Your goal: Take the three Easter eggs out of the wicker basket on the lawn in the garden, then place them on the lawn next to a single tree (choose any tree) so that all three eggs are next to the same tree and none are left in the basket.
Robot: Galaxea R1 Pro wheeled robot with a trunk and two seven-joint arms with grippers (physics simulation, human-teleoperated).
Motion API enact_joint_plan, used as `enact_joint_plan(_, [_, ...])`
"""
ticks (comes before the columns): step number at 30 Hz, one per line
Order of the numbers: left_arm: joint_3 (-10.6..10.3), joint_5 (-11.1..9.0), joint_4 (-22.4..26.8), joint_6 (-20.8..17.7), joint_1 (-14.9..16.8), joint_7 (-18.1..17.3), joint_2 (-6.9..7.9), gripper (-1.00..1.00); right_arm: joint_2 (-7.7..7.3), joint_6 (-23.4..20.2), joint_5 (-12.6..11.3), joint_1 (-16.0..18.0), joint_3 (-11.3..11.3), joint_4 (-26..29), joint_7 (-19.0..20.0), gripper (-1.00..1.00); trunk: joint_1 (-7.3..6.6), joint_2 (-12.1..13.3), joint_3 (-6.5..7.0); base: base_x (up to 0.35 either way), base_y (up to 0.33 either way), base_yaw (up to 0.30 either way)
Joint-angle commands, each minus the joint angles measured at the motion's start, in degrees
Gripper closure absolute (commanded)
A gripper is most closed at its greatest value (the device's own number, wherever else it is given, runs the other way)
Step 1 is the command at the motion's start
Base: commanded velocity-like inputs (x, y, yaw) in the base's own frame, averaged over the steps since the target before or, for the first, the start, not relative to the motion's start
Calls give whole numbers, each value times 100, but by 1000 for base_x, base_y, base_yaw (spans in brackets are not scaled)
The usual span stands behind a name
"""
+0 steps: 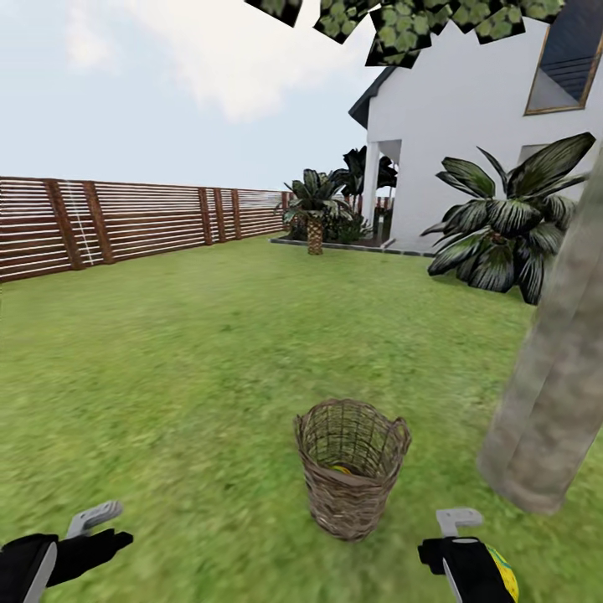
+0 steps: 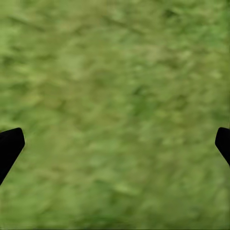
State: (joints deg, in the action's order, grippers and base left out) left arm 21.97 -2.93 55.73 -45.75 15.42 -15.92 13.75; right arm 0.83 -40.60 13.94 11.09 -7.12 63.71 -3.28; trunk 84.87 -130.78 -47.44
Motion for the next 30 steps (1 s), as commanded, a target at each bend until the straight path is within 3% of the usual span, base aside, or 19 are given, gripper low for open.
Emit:
enact_joint_plan(1, [9, -22, 0, -31, 2, -7, -11, -100, 5, -26, 6, 4, -8, 9, -6, -100, -24, 39, 12, 0, 282, 5])
enact_joint_plan(8, [1, -15, -16, -31, 4, -2, -41, -100, 0, -26, 12, 1, -10, 12, -12, -100, -133, 239, 102, 83, 258, 1])
enact_joint_plan(15, [-9, 2, -120, -25, 4, 25, -180, -100, -33, -30, 12, 0, -27, 18, -15, -100, -287, 520, 228, 182, 151, 0])
enact_joint_plan(20, [-5, -4, -125, -25, 4, 22, -193, -100, -39, -27, 20, 1, -193, 3, -8, -100, -397, 720, 317, 86, 47, 0])
enact_joint_plan(30, [-2, -15, -124, -22, 2, 18, -203, -100, -33, -26, 21, 0, -211, -8, -6, -100, -617, 1122, 497, 3, 2, 0])
